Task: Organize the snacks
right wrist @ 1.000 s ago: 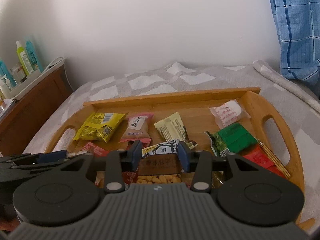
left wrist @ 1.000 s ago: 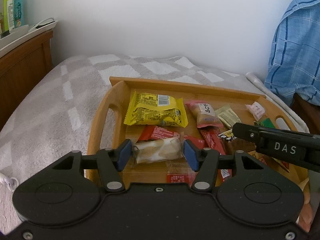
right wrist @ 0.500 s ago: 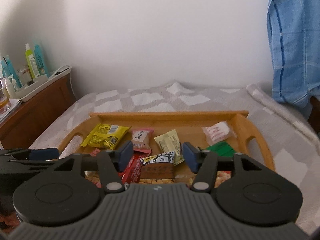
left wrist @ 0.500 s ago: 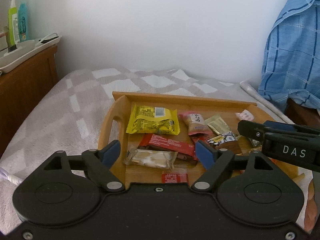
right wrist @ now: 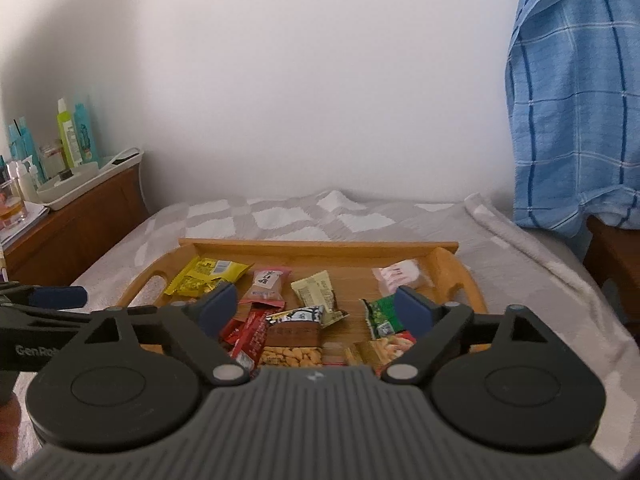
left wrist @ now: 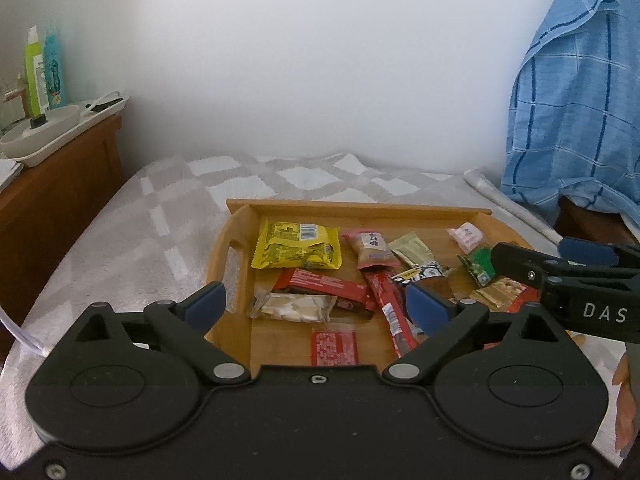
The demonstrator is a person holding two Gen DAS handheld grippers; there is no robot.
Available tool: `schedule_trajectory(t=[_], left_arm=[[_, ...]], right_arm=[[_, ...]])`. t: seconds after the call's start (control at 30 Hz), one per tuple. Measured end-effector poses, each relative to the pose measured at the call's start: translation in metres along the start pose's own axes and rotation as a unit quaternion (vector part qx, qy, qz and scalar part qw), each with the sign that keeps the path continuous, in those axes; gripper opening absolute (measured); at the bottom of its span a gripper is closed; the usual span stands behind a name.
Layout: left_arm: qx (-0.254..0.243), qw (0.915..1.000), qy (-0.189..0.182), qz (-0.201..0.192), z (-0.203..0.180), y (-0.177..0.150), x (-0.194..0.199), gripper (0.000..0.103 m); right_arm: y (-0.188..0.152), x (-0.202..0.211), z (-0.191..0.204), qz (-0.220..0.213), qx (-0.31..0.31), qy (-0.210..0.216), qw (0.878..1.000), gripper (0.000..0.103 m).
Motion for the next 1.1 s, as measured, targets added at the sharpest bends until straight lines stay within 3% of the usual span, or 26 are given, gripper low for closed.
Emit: schedule_trajectory(t=[0.1,0.53,1.1], left_arm=[[-0.001,1.0,0.002,-0.001,-0.002,-0.004,0.009,0.101],[-0.015,0.9998,0.006,-0.007,-0.01,-0.044,0.043,0.102],[-0.009,0.9997,0.013,0.018,-0.018,-0.098,0.055,0.102]], right_arm=[[-0.002,0.01,-0.003,-0.008,0.003,-0.005,1.0,0.103],[-0.036,0.046,-0.014,-0.021,0.01,-0.021,1.0,0.103],[-0.09,0.067,-0.021,-0.008,0.013,-0.05,0.999,0.103]])
Point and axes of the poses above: each gripper's, at about its wrist camera, not at the fingertips, and x roughly against the way its jaws point, z to its left, y to its top, the point moved 1 cm from there along -x, roughly the way its jaws point, and after that the axes turned 3 degrees about z, right-handed, at the moved point
